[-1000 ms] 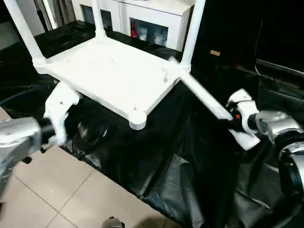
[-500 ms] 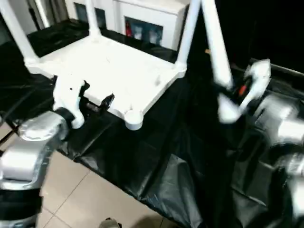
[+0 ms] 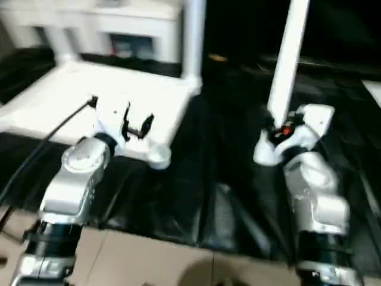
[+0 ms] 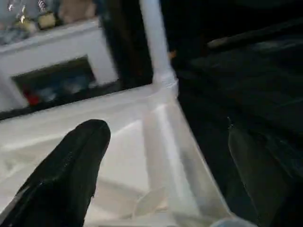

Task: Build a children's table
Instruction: Pick table leg

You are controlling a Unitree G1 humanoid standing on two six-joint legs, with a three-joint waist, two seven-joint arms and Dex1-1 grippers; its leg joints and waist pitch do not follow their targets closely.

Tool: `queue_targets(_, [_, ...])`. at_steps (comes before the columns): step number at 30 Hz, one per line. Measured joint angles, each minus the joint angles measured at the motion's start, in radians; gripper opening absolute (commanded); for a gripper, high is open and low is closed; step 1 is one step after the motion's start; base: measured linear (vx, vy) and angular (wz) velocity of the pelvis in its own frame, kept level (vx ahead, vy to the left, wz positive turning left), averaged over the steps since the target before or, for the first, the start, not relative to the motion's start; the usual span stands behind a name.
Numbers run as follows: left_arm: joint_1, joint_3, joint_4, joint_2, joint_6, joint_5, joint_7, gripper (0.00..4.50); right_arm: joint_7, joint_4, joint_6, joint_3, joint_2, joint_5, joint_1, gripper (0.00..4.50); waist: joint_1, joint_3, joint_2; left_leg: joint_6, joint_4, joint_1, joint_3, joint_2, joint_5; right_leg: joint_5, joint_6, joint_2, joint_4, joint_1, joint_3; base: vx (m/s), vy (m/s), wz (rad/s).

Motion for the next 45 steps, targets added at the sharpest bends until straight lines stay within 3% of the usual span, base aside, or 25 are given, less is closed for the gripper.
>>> queue_targets(1, [0.0,0.003,0.002,0.003,-0.003,0.001,0.001,4.5,-0.005,-0.003,0.002,0.0,0.0,-0.002,0.002,1.83,-0.001,0.0,0.0,-0.002,0.009,0.0,-0.037,0.0,0.001,0.007,0.007,0.0,-0.006,0.001,0.017,-0.038,0.25,-0.76])
queue_targets(2, [-0.002,0.008,0.003,0.005,-0.01,0.001,0.001,4.5,-0.008,-0.012,0.007,0.001,-0.003,-0.004,0.001,1.83,-0.006,-0.002,0.002,-0.02,-0.005,-0.001,-0.08,0.01,0.011,0.024,0.017,0.004,-0.019,0.0,0.051,-0.038,0.25,-0.76])
queue_targets(3, [-0.004,0.01,0.003,0.005,-0.016,0.001,0.001,4.5,-0.008,-0.015,0.009,0.006,-0.006,-0.009,0.001,1.83,-0.012,-0.002,0.006,-0.031,-0.038,0.0,-0.097,0.029,0.017,0.034,0.033,0.01,-0.03,0.0,0.088,-0.077,0.289,-0.5])
queue_targets(4, [-0.004,0.011,0.002,0.004,-0.018,0.001,0.002,4.5,-0.006,-0.015,0.012,0.015,-0.01,-0.013,0.0,1.83,-0.017,-0.005,0.012,-0.037,-0.082,0.002,-0.102,0.042,0.021,0.042,0.05,0.023,-0.043,0.0,0.117,-0.087,0.358,-0.49])
queue_targets(5, [0.0,0.017,-0.001,0.004,-0.021,0.001,0.003,4.5,-0.005,-0.015,0.019,0.025,-0.009,-0.018,-0.002,1.83,-0.02,-0.002,0.017,-0.082,-0.095,0.011,-0.09,0.042,0.02,0.044,0.061,0.032,-0.053,-0.001,0.141,-0.087,0.358,-0.49])
queue_targets(6, [0.021,0.042,-0.003,0.003,-0.024,-0.001,0.011,4.5,-0.002,-0.014,0.029,0.051,-0.004,-0.023,-0.004,1.83,-0.042,-0.001,0.007,-0.051,-0.106,0.016,-0.059,0.038,0.018,0.01,0.025,0.023,-0.063,-0.015,0.151,-0.102,0.351,-0.58])
queue_targets(7, [0.033,0.065,-0.002,0.001,-0.025,-0.001,0.025,4.5,0.01,-0.015,0.037,0.081,-0.001,-0.022,-0.009,1.83,-0.052,-0.001,0.006,-0.03,-0.117,0.015,-0.033,0.037,0.024,-0.033,-0.02,0.002,-0.018,-0.035,0.095,-0.112,0.318,-0.55])
queue_targets(8, [0.036,0.085,-0.003,-0.015,-0.024,-0.003,0.046,4.5,0.028,-0.016,0.052,0.101,0.0,-0.018,-0.013,1.83,-0.066,0.0,0.01,-0.002,-0.125,0.01,-0.034,0.027,0.034,-0.048,-0.043,-0.006,0.042,-0.033,0.009,-0.112,0.318,-0.55])
queue_targets(9, [0.034,0.091,-0.012,-0.033,-0.024,-0.003,0.063,4.5,0.045,-0.019,0.07,0.109,-0.006,-0.01,-0.013,1.83,-0.071,-0.002,0.009,0.012,-0.132,0.005,-0.033,0.022,0.042,-0.046,-0.056,0.001,0.045,-0.021,-0.029,-0.08,0.308,-0.2])
queue_targets(10, [0.034,0.092,-0.026,-0.044,-0.024,-0.004,0.075,4.5,0.061,-0.021,0.079,0.118,-0.013,-0.007,-0.017,1.83,-0.071,-0.004,0.006,0.019,-0.133,-0.004,-0.029,0.017,0.045,-0.037,-0.072,0.018,0.029,0.002,-0.049,-0.054,0.246,-0.04])
queue_targets(11, [0.033,0.092,-0.036,-0.054,-0.024,-0.006,0.087,4.5,0.075,-0.025,0.094,0.129,-0.016,0.001,-0.027,1.83,-0.071,-0.009,-0.002,0.022,-0.132,-0.019,-0.022,0.004,0.054,-0.032,-0.085,0.035,-0.005,0.03,-0.058,-0.054,0.246,-0.04])
queue_targets(12, [0.033,0.092,-0.036,-0.06,-0.023,-0.006,0.091,4.5,0.083,-0.025,0.101,0.133,-0.016,0.006,-0.035,1.83,-0.07,-0.012,-0.006,0.025,-0.132,-0.023,-0.023,0.002,0.056,-0.039,-0.073,0.037,-0.009,0.035,-0.06,-0.066,0.157,-0.21])
queue_targets(13, [0.033,0.088,-0.032,-0.064,-0.018,-0.005,0.094,4.5,0.1,-0.025,0.118,0.149,-0.016,0.02,-0.044,1.83,-0.068,-0.009,0.006,0.032,-0.133,-0.033,-0.028,0.003,0.064,-0.043,-0.07,0.036,0.011,0.033,-0.063,-0.083,0.106,-0.17])
queue_targets(14, [0.026,0.086,-0.032,-0.072,-0.014,-0.013,0.09,4.5,0.133,-0.026,0.146,0.162,-0.013,0.051,-0.045,1.83,-0.063,-0.01,0.013,0.035,-0.135,-0.044,-0.035,0.007,0.073,-0.055,-0.05,0.033,0.054,0.025,-0.062,-0.083,0.106,-0.17])
queue_targets(15, [0.011,0.087,-0.031,-0.079,-0.011,-0.025,0.085,4.5,0.163,-0.025,0.169,0.169,-0.013,0.078,-0.05,1.83,-0.057,-0.01,0.013,0.035,-0.135,-0.056,-0.039,0.011,0.081,-0.063,-0.035,0.03,0.075,0.017,-0.061,-0.107,0.069,-0.04])
queue_targets(16, [-0.005,0.085,-0.031,-0.087,-0.008,-0.037,0.077,4.5,0.185,-0.026,0.185,0.173,-0.013,0.1,-0.059,1.83,-0.052,-0.01,0.012,0.033,-0.136,-0.067,-0.044,0.013,0.091,-0.067,-0.027,0.025,0.08,0.016,-0.057,-0.128,-0.003,0.01])
queue_targets(18, [-0.043,0.082,-0.03,-0.097,0.008,-0.075,0.043,4.5,0.238,-0.037,0.217,0.173,-0.015,0.155,-0.086,1.83,-0.028,-0.013,-0.005,0.034,-0.138,-0.088,-0.037,0.009,0.104,-0.057,-0.018,0.004,0.005,0.03,-0.026,-0.133,-0.028,0.02])
queue_targets(19, [-0.055,0.083,-0.03,-0.104,0.015,-0.09,0.03,4.5,0.259,-0.048,0.229,0.173,-0.02,0.177,-0.09,1.83,-0.017,-0.013,-0.009,0.033,-0.139,-0.093,-0.033,0.008,0.108,-0.058,0.052,-0.005,-0.013,0.035,-0.018,-0.134,-0.099,-0.09])
queue_targets(20, [-0.073,0.088,-0.024,-0.128,0.038,-0.139,-0.005,4.5,0.308,-0.057,0.262,0.168,-0.036,0.233,-0.092,1.83,0.008,-0.011,-0.011,0.03,-0.154,-0.092,-0.025,0.013,0.125,-0.049,0.044,-0.006,-0.01,0.03,-0.019,-0.134,-0.099,-0.09])
queue_targets(22, [-0.11,0.092,-0.016,-0.172,0.081,-0.21,-0.039,4.5,0.367,-0.059,0.306,0.146,-0.061,0.299,-0.094,1.83,0.026,-0.009,-0.012,0.016,-0.165,-0.082,-0.006,0.03,0.134,-0.038,0.037,-0.006,-0.014,0.032,-0.023,-0.132,-0.084,-0.03])
queue_targets(23, [-0.149,0.119,-0.003,-0.203,0.137,-0.295,-0.076,4.5,0.418,-0.06,0.348,0.125,-0.071,0.36,-0.094,1.83,0.033,-0.006,-0.01,0.009,-0.168,-0.076,0.003,0.039,0.136,-0.032,0.028,-0.006,-0.018,0.037,-0.031,-0.133,-0.061,0.01])
queue_targets(26, [-0.227,0.177,0.007,-0.245,0.266,-0.483,-0.153,4.5,0.525,-0.067,0.421,0.118,-0.083,0.476,-0.099,1.83,0.029,-0.004,-0.006,0.004,-0.168,-0.073,0.013,0.051,0.139,-0.024,0.014,-0.006,-0.021,0.038,-0.041,-0.101,-0.004,-0.07])
queue_targets(30, [-0.263,0.228,0.042,-0.291,0.352,-0.623,-0.181,4.5,0.579,-0.089,0.469,0.094,-0.104,0.551,-0.099,1.83,0.017,-0.003,-0.006,0.004,-0.171,-0.069,0.02,0.055,0.14,-0.023,0.014,-0.007,-0.021,0.038,-0.039,-0.051,0.003,-0.04])
queue_targets(35, [-0.291,0.275,0.088,-0.315,0.439,-0.749,-0.221,4.5,0.62,-0.107,0.518,0.08,-0.136,0.616,-0.095,1.83,0.009,-0.002,-0.006,-0.002,-0.171,-0.064,0.023,0.059,0.143,-0.017,0.016,-0.007,-0.022,0.036,-0.04,-0.013,0.0,-0.02])
queue_targets(45, [-0.301,0.257,0.081,-0.306,0.514,-0.825,-0.288,4.5,0.636,-0.107,0.565,0.128,-0.15,0.639,-0.096,1.83,0.016,-0.002,-0.007,-0.001,-0.177,-0.062,0.036,0.07,0.143,-0.01,0.014,-0.003,-0.03,0.034,-0.041,0.023,-0.003,-0.02])
